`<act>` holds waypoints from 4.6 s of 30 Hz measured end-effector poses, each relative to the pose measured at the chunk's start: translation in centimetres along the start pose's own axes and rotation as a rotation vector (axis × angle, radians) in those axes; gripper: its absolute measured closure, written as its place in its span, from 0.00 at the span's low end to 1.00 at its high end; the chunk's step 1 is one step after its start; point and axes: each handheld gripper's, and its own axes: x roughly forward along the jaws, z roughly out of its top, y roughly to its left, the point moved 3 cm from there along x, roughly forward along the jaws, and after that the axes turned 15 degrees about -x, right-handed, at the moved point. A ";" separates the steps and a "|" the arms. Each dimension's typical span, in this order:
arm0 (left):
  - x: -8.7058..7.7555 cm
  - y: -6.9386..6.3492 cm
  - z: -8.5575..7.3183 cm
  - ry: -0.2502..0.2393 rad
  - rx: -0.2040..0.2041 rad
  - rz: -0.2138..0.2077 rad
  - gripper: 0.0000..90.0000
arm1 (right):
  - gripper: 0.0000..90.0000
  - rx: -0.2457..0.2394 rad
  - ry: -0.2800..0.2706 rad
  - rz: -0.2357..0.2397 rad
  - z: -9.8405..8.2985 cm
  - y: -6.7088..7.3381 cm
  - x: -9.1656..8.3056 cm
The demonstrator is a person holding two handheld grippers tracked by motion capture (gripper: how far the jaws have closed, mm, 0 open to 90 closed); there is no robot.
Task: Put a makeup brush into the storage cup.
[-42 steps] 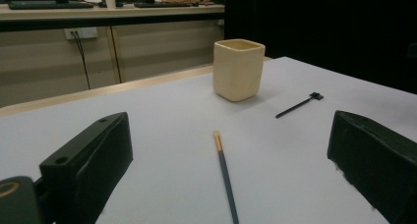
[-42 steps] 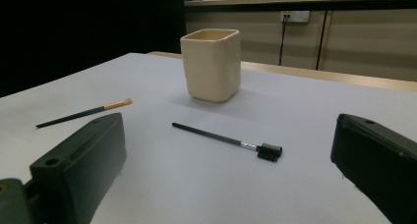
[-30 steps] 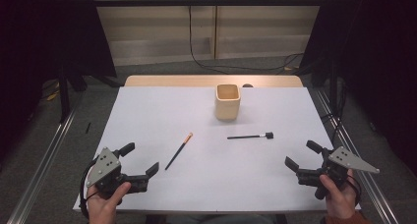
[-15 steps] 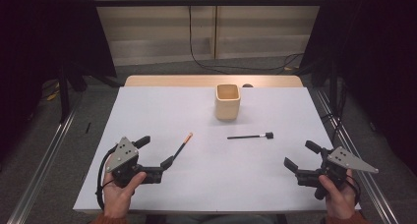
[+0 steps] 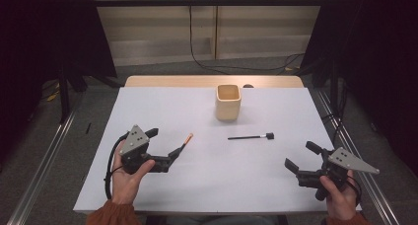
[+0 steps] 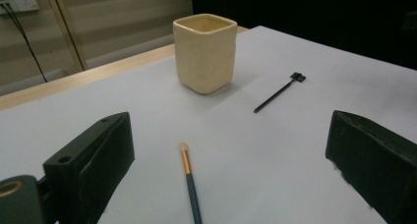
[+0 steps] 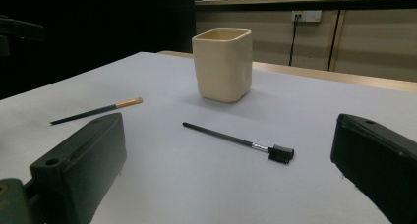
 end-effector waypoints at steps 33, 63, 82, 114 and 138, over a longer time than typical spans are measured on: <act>3.3 1.9 2.7 0.204 0.033 0.022 0.11 | 0.00 0.001 0.003 0.008 0.0 0.0 -0.1; 6.7 3.6 2.3 0.450 0.022 0.081 0.04 | 0.00 -0.008 0.011 0.022 0.0 0.2 0.0; 8.6 3.8 1.3 0.666 0.021 0.118 0.17 | 0.00 -0.016 0.014 0.027 0.0 0.2 0.0; 11.2 3.3 -1.2 0.895 -0.025 0.205 0.63 | 0.00 -0.021 0.027 0.041 -0.1 0.3 0.1; 13.0 3.4 -1.0 0.987 -0.063 0.268 0.93 | 0.00 -0.027 0.032 0.054 -0.2 0.5 0.2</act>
